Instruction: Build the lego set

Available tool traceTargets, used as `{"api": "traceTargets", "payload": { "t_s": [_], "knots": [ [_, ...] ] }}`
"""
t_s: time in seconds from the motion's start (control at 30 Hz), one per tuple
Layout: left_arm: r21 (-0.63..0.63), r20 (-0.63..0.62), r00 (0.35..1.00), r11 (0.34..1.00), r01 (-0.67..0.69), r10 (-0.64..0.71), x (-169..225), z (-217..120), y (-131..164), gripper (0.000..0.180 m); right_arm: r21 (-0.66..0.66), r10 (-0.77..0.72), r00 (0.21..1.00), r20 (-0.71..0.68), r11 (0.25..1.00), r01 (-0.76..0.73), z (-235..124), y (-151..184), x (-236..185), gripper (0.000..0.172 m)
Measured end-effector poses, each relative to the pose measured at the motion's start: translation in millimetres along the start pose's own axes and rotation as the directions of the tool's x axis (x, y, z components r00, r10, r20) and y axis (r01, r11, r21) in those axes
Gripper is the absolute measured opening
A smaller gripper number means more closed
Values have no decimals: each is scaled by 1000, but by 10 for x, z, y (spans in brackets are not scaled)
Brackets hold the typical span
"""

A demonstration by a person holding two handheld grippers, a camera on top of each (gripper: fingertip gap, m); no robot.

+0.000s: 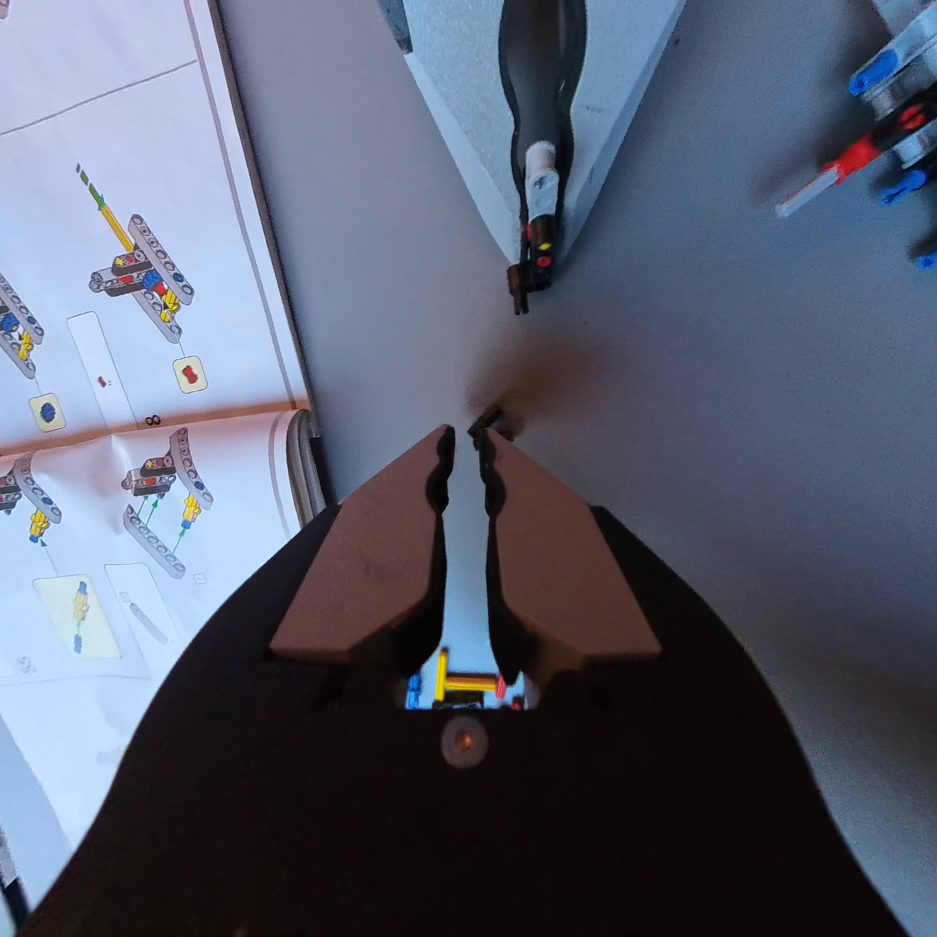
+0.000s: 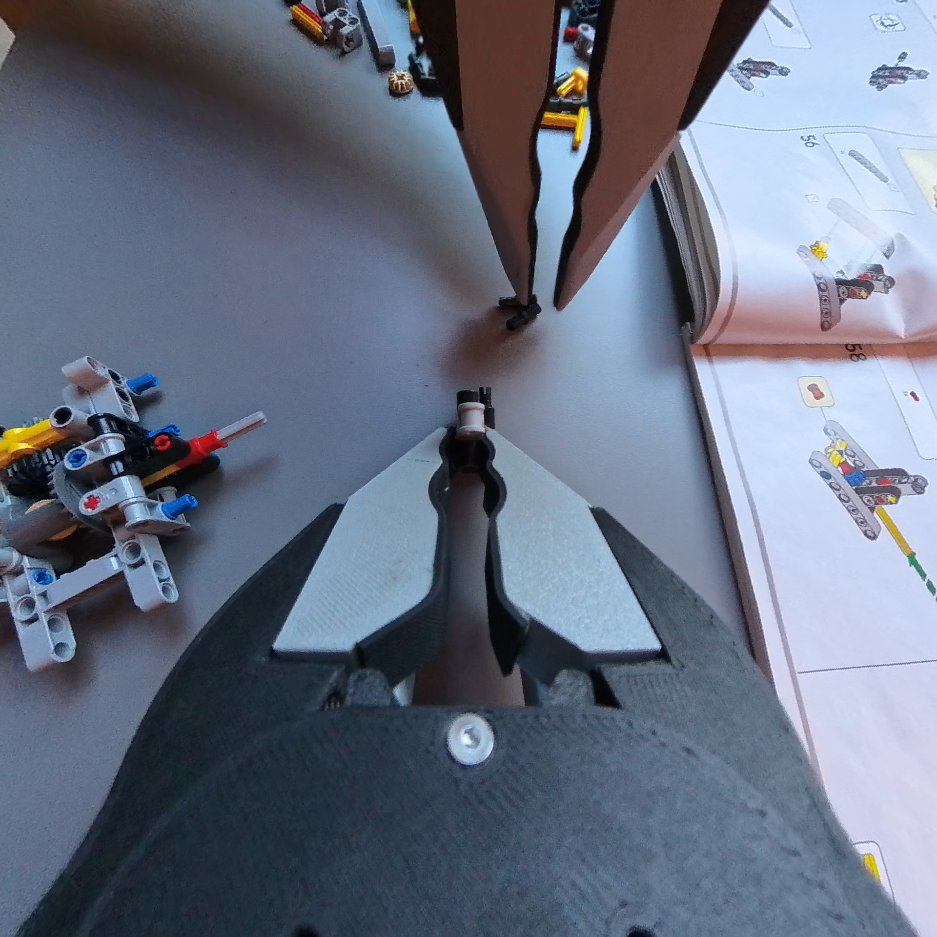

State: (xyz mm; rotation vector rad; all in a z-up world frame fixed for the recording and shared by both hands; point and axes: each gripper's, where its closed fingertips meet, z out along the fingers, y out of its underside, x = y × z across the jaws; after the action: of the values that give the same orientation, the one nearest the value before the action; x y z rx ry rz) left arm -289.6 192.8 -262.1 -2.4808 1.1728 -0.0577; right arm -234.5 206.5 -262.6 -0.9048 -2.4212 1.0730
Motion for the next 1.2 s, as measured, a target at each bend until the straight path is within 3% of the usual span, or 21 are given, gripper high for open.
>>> {"api": "traceTargets", "payload": {
  "t_s": [0.73,1.0,1.2],
  "knots": [
    [-50,2,999,998,-48,48,36,25,30,10,1,2,1000,13,1000,-3,0,-1,-12,5],
    [-69,-10,969,967,-247,247,49,-5,-34,9,2,8,1000,23,1000,-8,-1,-1,-16,5],
    [-126,-87,935,927,-353,344,70,34,13,10,2,7,999,33,1000,-7,-3,-1,-29,5]
  ]
}}
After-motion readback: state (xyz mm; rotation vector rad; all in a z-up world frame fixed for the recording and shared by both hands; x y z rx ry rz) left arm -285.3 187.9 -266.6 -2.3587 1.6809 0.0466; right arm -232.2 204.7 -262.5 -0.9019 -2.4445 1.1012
